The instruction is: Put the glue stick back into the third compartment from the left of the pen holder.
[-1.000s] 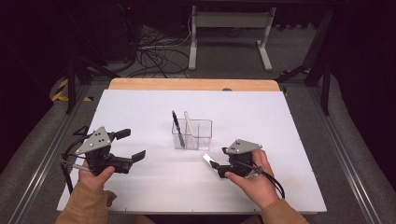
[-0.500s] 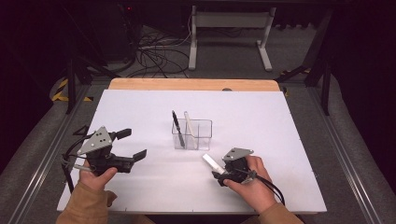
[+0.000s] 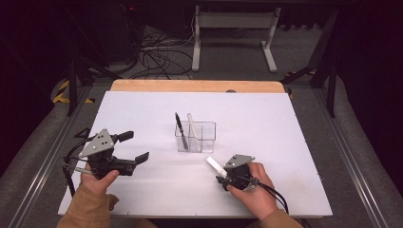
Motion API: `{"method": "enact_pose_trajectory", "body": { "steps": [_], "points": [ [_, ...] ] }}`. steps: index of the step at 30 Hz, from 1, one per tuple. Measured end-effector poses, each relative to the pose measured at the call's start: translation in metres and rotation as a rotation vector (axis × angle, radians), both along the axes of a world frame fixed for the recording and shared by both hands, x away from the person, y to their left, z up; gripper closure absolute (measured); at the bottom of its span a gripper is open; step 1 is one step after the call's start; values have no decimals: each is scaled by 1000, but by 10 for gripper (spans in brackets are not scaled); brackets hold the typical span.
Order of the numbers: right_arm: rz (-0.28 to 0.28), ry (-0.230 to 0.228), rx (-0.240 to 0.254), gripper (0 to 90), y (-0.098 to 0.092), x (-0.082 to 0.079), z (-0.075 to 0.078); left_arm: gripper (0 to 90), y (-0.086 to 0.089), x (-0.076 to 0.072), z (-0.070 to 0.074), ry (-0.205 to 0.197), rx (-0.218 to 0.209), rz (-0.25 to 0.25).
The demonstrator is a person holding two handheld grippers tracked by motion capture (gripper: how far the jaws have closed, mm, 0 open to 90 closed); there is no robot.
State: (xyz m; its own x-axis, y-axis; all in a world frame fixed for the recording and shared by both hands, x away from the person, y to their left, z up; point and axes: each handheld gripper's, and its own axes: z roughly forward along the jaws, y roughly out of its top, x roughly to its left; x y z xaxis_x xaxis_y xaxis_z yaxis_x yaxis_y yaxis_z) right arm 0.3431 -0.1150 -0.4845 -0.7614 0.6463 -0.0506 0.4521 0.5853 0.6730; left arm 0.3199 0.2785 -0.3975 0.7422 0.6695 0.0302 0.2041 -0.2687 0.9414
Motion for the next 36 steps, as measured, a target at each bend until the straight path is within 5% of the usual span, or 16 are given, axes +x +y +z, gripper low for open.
{"method": "enact_pose_trajectory", "body": {
  "steps": [14, 24, 36],
  "points": [
    [-38, -12, 46, 652, -2, -2, 1, 112, 2, -1, 1, -6, -8, 2],
    [-32, -42, 107, 654, -13, -8, 43, 113, 2, -1, 1, -8, -12, 2],
    [-8, -77, 154, 654, -18, -18, 72, 114, 2, -1, 2, -10, -10, 0]
  ]
}}
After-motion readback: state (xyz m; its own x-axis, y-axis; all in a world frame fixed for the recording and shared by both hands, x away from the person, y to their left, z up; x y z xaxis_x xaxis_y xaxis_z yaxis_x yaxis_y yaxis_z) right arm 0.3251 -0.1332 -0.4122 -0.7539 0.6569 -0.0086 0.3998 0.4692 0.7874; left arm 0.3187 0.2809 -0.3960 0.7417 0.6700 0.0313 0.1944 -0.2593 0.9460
